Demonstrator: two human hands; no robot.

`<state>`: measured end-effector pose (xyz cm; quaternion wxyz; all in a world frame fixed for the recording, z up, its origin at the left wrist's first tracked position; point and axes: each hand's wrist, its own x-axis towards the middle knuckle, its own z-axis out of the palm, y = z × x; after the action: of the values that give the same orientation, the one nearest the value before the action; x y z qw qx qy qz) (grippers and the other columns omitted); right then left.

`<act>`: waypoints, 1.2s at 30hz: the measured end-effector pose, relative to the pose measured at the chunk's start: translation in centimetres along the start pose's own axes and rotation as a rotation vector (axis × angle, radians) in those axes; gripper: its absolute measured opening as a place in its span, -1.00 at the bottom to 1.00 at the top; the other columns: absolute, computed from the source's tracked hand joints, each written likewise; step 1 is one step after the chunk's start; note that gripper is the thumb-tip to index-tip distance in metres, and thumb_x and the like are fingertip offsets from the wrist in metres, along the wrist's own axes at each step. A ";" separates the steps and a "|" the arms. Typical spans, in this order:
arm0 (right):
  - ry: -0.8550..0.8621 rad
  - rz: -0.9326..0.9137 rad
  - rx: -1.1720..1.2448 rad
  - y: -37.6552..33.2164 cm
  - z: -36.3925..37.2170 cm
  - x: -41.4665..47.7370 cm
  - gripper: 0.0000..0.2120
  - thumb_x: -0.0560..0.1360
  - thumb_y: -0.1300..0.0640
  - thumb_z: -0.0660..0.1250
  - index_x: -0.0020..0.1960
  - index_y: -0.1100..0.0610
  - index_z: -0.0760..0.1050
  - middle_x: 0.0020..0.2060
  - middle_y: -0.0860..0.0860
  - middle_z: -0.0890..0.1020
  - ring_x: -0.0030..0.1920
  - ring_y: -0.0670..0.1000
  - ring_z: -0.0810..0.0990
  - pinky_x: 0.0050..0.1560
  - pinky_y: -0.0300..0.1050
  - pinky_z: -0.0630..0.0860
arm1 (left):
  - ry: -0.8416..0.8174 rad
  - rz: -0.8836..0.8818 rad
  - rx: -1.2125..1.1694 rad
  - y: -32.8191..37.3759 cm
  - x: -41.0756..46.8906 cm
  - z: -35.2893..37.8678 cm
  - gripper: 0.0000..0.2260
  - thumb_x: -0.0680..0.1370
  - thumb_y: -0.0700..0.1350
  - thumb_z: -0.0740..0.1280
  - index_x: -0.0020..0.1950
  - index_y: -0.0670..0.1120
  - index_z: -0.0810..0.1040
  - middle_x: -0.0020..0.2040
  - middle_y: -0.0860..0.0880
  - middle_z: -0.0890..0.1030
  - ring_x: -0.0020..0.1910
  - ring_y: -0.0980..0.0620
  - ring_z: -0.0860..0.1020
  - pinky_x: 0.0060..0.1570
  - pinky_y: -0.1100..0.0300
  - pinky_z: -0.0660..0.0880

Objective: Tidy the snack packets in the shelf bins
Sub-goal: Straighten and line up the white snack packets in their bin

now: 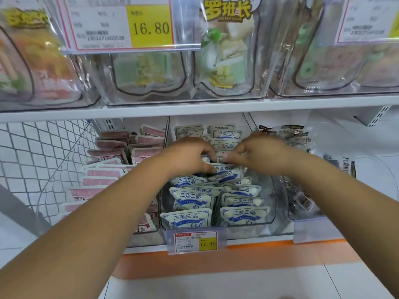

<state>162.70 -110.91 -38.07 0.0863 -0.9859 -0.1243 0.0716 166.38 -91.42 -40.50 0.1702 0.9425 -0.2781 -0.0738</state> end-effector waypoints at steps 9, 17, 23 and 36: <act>0.051 0.007 -0.239 0.3 0.3 0.1 -0.78 0.48 -0.13 0.33 -0.07 -0.02 0.64 -0.05 0.03 0.59 -0.13 0.03 0.56 0.05 -0.04 0.53 | 0.101 -0.025 -0.084 -0.4 -0.3 -0.1 -0.78 0.43 0.02 0.48 0.03 0.01 0.65 0.08 0.08 0.63 0.00 0.13 0.55 0.01 0.24 0.47; 0.178 0.008 -0.340 -0.9 1.1 -2.4 -0.82 0.47 -0.12 0.30 -0.07 -0.08 0.61 -0.02 -0.10 0.60 0.12 -0.01 0.46 0.29 0.10 0.33 | -0.072 -0.044 0.198 -0.8 -2.3 -1.8 -0.71 0.46 0.14 0.42 0.11 0.06 0.62 0.22 0.08 0.58 0.15 0.06 0.53 0.17 0.11 0.46; 0.162 -0.034 -0.003 0.1 1.1 -2.5 -0.84 0.47 -0.16 0.33 -0.01 -0.15 0.61 0.08 -0.16 0.59 0.24 -0.05 0.43 0.37 0.07 0.26 | 0.078 -0.083 0.051 -1.4 -1.1 -2.6 -0.81 0.61 -0.02 0.25 0.19 0.03 0.56 0.15 0.01 0.61 0.03 0.03 0.55 0.05 0.16 0.46; 0.133 -0.062 0.011 -0.1 2.3 -3.0 -0.68 0.50 -0.23 0.24 0.22 -0.23 0.51 0.35 -0.24 0.40 0.48 -0.11 0.06 0.43 0.03 0.21 | 0.163 -0.145 0.175 -4.6 3.7 -2.0 -0.90 0.51 -0.14 0.39 -0.01 -0.05 0.66 -0.02 0.05 0.65 0.01 0.03 0.57 0.04 0.15 0.44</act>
<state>159.41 -111.19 -39.90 0.1021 -0.9836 -0.1483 0.0038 172.25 -89.25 -40.50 0.1037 0.9742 -0.1998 0.0152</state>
